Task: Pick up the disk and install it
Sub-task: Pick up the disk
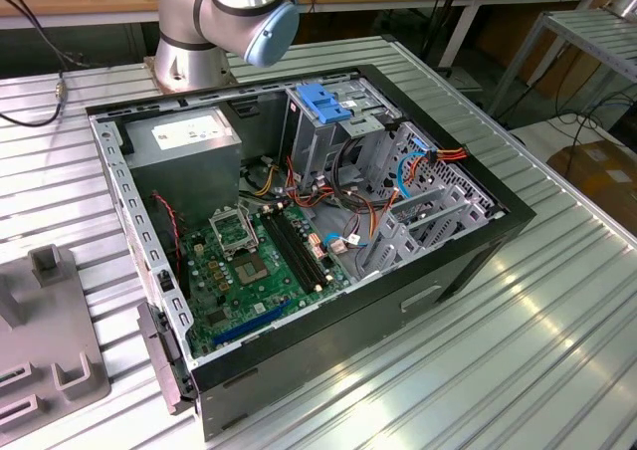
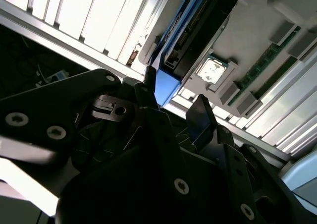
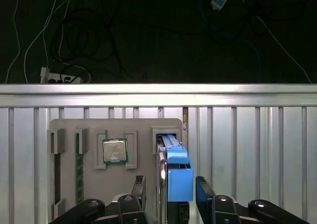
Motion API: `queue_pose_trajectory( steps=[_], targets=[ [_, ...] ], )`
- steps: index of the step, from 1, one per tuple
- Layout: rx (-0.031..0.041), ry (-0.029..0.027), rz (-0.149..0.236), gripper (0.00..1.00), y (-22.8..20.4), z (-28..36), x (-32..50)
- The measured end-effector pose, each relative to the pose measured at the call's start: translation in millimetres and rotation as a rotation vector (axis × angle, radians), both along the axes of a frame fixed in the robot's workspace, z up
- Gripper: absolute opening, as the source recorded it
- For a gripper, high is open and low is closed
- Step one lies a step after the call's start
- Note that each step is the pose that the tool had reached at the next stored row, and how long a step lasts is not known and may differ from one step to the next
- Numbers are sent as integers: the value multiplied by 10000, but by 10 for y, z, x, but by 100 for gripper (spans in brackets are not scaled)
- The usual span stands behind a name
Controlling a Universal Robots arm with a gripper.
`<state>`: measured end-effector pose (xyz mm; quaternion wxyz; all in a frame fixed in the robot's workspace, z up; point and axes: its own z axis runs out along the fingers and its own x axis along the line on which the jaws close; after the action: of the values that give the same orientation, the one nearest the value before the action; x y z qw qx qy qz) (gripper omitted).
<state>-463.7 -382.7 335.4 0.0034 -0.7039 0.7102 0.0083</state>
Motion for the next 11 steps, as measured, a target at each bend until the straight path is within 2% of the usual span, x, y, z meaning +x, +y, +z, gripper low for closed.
queue_pose_trajectory(
  steps=[8, 11],
  targets=[
    [1, 0, -7, 52, 1, -123, -3],
    [1, 2, -7, 52, 2, -147, -17]
  ],
)
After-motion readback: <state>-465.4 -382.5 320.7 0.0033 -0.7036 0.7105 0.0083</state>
